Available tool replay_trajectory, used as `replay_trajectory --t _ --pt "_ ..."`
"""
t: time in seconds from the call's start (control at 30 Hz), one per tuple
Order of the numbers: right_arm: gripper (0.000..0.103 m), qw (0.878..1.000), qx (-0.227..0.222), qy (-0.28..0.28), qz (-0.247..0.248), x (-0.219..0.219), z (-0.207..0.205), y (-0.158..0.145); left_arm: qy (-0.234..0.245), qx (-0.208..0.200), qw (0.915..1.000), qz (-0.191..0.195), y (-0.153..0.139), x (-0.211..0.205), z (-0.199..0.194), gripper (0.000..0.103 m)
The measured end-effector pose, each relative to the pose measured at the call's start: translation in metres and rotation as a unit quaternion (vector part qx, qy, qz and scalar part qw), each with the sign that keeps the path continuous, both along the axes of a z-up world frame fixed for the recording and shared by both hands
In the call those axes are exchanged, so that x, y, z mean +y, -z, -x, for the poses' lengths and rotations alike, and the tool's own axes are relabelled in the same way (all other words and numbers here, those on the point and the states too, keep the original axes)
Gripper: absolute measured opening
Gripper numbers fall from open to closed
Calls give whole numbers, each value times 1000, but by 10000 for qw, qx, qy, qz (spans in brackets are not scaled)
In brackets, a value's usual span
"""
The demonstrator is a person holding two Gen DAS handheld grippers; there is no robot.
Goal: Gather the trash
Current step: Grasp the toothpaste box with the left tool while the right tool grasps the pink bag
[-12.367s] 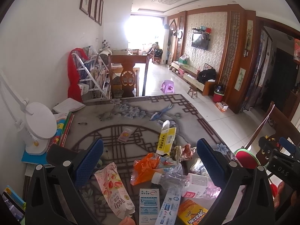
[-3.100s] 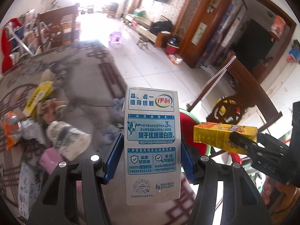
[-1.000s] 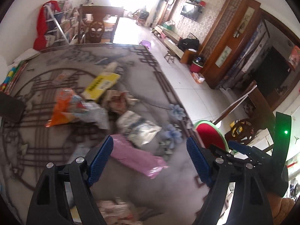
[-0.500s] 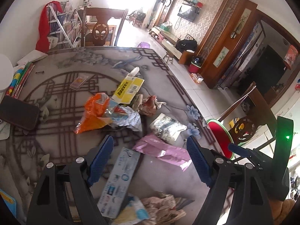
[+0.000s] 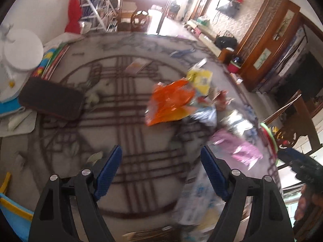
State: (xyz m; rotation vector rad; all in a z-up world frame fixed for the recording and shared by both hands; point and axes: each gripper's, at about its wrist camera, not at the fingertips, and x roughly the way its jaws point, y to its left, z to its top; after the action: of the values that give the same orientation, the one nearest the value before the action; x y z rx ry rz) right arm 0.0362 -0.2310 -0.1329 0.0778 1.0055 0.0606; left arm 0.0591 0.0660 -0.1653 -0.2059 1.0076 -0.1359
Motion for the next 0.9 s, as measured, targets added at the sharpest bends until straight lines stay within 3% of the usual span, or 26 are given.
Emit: replay_trajectory --t 0.13,0.27,0.43,0.5,0.67,0.83,0.9 --pt "82 10000 19 -52 13 6 2 -1 170 270 9994 -166 20 5 5 75" --pt "82 9999 64 -89 38 10 2 1 313 439 9985 105 25 0 8 75" --pt "82 9999 83 -121 53 14 1 3 1270 449 9909 65 23 -54 10 74" --pt "82 9998 88 -158 78 16 2 3 1442 528 9881 71 30 -69 9 59" --pt "82 9994 241 -235 64 14 2 9 1269 1058 9857 338 61 -71 -6 40" --pt "82 9979 473 -445 66 15 -2 23 1073 850 9896 440 51 -57 -4 38" --pt "82 9948 617 -773 256 22 -12 32 985 724 9914 477 44 -49 -2 38"
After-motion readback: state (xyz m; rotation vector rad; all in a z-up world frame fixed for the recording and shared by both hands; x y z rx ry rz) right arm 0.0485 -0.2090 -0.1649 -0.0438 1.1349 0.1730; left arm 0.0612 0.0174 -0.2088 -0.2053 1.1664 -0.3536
